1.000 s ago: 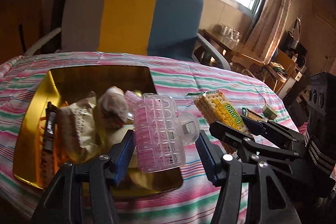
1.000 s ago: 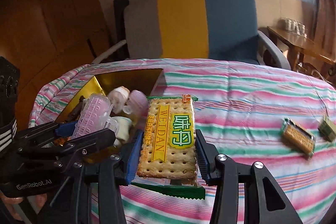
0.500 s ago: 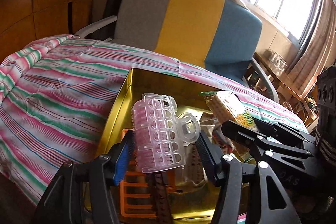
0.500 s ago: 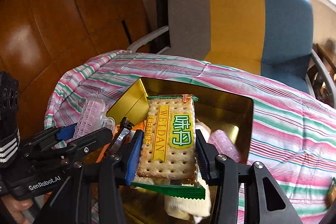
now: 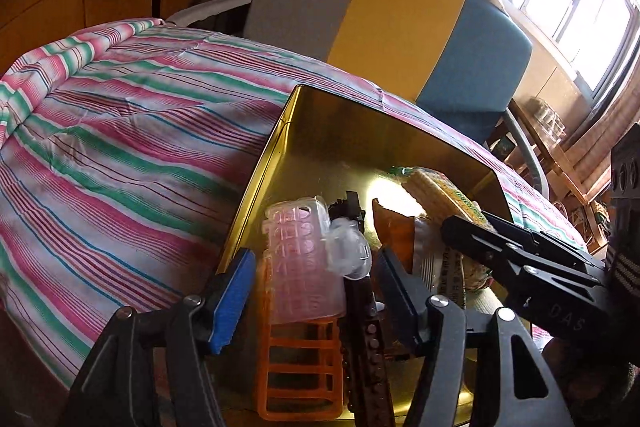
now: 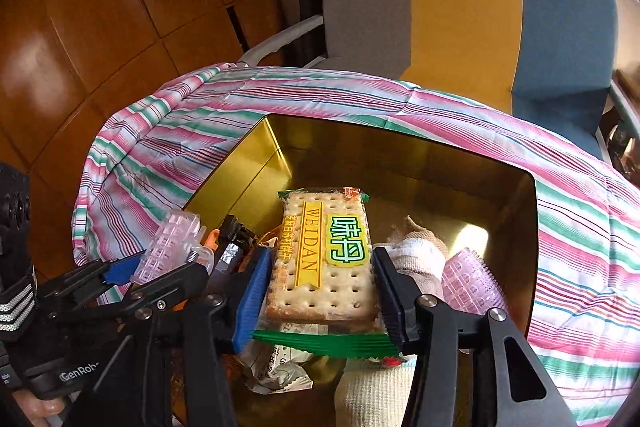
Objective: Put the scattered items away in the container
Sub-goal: 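Carry the curler with the left tool while the right tool carries the WEIDAN pack over the tray, then open both tools to drop the curler and WEIDAN pack into the tray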
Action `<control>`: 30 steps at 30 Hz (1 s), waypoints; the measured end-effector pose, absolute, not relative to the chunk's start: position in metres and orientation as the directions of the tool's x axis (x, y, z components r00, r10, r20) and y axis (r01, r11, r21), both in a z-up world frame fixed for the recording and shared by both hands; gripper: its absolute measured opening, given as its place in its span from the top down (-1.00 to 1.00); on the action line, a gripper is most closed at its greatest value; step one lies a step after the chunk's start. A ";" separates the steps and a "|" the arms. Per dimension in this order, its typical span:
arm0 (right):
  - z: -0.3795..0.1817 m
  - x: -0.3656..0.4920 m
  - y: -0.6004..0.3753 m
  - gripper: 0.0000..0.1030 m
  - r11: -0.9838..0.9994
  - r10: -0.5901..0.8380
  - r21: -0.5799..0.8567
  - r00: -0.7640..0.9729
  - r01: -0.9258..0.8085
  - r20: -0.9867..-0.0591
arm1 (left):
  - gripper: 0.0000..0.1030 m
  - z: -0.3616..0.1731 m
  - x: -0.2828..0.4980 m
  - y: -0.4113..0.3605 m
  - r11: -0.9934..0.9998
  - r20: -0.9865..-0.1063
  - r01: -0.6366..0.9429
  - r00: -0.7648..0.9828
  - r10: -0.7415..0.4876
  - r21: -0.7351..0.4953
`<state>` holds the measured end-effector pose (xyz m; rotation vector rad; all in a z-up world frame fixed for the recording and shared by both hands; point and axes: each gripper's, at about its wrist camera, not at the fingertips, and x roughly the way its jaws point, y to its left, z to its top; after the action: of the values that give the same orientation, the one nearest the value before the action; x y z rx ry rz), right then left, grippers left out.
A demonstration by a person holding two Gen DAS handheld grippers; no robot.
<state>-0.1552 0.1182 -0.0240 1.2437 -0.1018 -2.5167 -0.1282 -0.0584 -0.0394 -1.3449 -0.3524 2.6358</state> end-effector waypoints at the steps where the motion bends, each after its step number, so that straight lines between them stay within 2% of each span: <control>1: -0.024 -0.154 0.120 -0.04 -0.943 -0.325 0.212 -0.564 0.258 -0.759 | -0.30 -0.039 -0.127 -0.060 -0.958 -0.774 -0.033 -0.582 0.250 -0.285; 10: -0.015 -0.140 0.134 -0.16 -0.940 -0.340 0.247 -0.590 0.236 -0.732 | -0.32 -0.024 -0.111 -0.066 -0.962 -0.752 -0.010 -0.622 0.219 -0.272; 15: -0.008 -0.122 0.150 -0.20 -0.938 -0.347 0.277 -0.619 0.210 -0.705 | -0.32 -0.006 -0.091 -0.055 -0.964 -0.708 -0.037 -0.671 0.219 -0.263; 21: -0.002 -0.083 0.204 -0.37 -0.934 -0.323 0.336 -0.682 0.119 -0.656 | -0.33 0.006 -0.065 -0.006 -0.944 -0.683 -0.186 -0.654 0.326 -0.273; 26: -0.016 -0.045 0.276 -0.53 -0.938 -0.222 0.345 -0.704 -0.034 -0.674 | -0.34 -0.001 -0.035 0.060 -0.894 -0.700 -0.361 -0.566 0.436 -0.265; 30: -0.033 -0.006 0.344 -0.57 -0.911 -0.126 0.365 -0.711 -0.193 -0.691 | -0.34 -0.017 -0.008 0.118 -0.834 -0.732 -0.509 -0.482 0.482 -0.214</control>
<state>-0.0055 0.3436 -0.0329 1.2064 -0.6693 -2.8638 -0.0080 0.1184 -0.0165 -1.1208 0.0433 2.2980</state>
